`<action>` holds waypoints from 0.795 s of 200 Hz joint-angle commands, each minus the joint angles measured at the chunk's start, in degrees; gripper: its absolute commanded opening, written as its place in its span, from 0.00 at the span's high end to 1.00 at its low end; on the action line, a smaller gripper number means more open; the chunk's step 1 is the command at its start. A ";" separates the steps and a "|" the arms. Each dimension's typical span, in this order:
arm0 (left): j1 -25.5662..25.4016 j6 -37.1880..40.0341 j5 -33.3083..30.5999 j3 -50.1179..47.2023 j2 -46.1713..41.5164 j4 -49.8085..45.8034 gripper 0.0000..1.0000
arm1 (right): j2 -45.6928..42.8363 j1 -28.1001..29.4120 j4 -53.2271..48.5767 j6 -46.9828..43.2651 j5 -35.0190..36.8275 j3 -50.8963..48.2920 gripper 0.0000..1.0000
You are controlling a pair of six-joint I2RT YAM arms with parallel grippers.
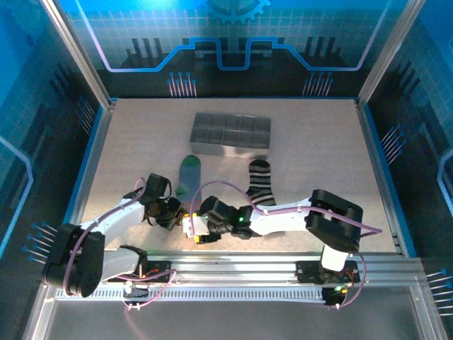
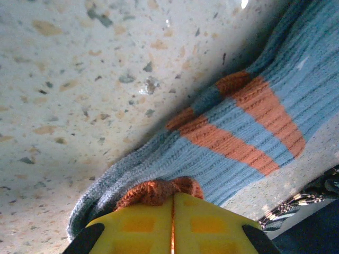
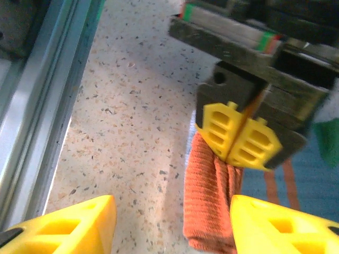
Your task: Roll the socks
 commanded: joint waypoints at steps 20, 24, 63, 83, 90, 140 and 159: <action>0.82 1.96 -5.27 -0.36 1.96 -6.29 0.91 | 8.10 1.63 5.38 -9.75 14.30 2.60 0.51; 0.92 2.08 -5.28 -0.24 1.98 -6.34 0.91 | 8.82 1.62 5.62 -10.00 15.13 3.03 0.52; 1.26 2.79 -5.03 0.00 1.96 -6.83 0.91 | 13.12 0.37 5.38 -8.86 18.46 6.24 0.62; 1.48 3.21 -4.89 0.24 1.93 -7.17 0.91 | 14.13 -0.39 3.87 -7.49 17.37 7.15 0.70; 1.61 3.34 -4.80 0.28 1.89 -7.27 0.90 | 14.38 -0.75 3.09 -6.60 16.69 7.49 0.74; 3.94 0.93 -5.06 3.60 -6.01 -12.82 0.63 | 13.52 -3.35 -4.35 -0.35 6.52 9.42 0.97; 5.31 -1.03 -4.87 4.48 -9.87 -15.70 0.53 | 13.38 -4.10 -6.93 2.20 2.47 10.17 1.00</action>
